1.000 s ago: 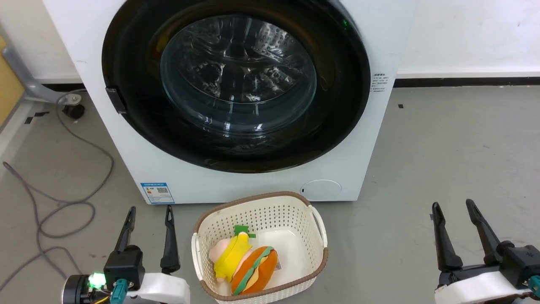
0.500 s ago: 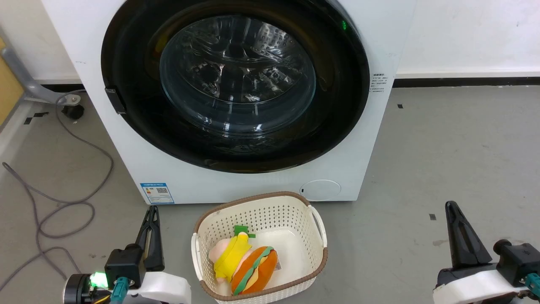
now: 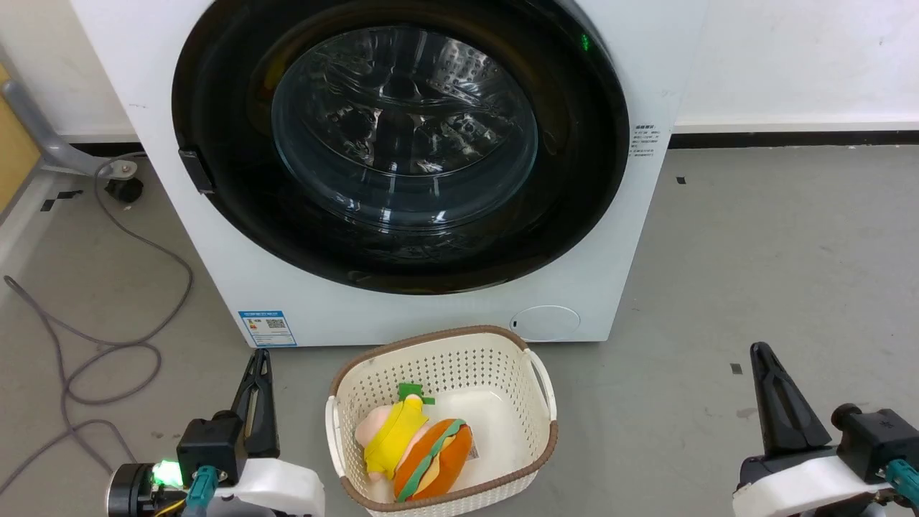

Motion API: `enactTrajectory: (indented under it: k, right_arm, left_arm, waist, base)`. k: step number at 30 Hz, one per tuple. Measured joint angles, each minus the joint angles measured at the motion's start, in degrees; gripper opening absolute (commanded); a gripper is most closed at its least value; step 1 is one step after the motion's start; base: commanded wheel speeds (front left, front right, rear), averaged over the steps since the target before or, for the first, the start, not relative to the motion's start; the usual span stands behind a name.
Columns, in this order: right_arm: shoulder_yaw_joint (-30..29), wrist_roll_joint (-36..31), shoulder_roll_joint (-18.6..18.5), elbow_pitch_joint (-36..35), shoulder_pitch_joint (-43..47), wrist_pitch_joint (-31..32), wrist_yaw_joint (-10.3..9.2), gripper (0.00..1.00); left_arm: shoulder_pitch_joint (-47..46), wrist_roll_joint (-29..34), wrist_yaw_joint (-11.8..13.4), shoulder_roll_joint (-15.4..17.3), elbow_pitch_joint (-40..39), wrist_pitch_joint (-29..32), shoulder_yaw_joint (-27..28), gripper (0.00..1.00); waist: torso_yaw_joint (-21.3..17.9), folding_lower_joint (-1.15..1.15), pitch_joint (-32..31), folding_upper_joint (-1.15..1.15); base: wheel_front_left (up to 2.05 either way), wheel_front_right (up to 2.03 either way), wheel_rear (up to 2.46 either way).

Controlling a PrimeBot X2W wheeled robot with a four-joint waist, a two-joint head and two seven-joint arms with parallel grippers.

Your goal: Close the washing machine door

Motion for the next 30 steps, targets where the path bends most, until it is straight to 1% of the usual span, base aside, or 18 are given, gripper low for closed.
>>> enactTrajectory:
  k: [30]
  right_arm:
    - [1.53,-1.09,0.01,-1.35,0.0,3.39,0.0,0.0]
  left_arm:
    - [0.0,0.14,-1.42,-0.3,-1.62,3.38,0.49,0.0]
  waist:
    - [0.21,0.01,0.05,0.0]
  base:
    - [0.0,0.0,0.0]
